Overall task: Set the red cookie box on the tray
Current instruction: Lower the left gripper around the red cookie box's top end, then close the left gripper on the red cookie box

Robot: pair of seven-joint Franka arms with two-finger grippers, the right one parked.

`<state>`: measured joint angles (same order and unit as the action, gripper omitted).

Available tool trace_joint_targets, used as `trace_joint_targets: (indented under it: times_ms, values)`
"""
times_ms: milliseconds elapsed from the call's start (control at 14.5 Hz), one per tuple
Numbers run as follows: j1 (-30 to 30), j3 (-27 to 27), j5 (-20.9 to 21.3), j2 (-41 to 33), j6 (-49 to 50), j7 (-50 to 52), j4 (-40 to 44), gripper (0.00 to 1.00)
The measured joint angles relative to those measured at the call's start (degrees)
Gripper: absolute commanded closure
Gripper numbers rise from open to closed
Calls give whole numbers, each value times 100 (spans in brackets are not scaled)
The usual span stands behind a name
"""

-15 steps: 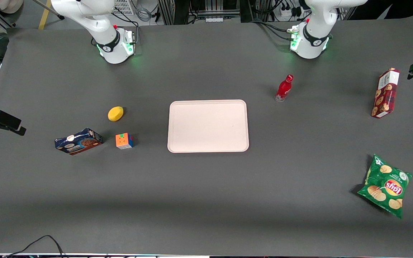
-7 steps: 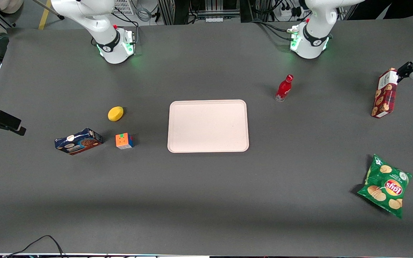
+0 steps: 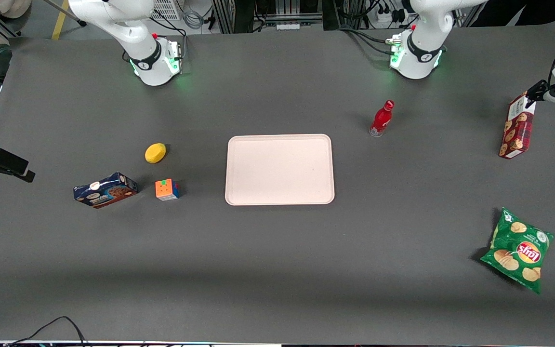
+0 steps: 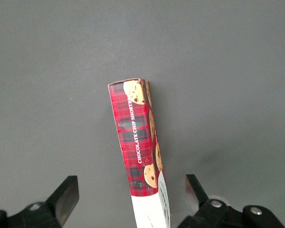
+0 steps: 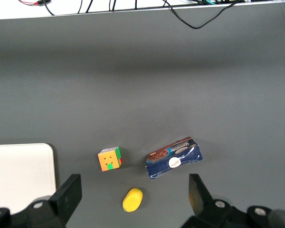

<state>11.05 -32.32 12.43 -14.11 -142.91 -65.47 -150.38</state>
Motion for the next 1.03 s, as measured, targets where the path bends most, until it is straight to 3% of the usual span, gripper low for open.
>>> trace_joint_targets:
  times_ms: [413,1032]
  values:
    - [0,-5,-1055,663,-495,-708,-50,0]
    - [52,-30,-1316,1402,-902,-908,-53,0]
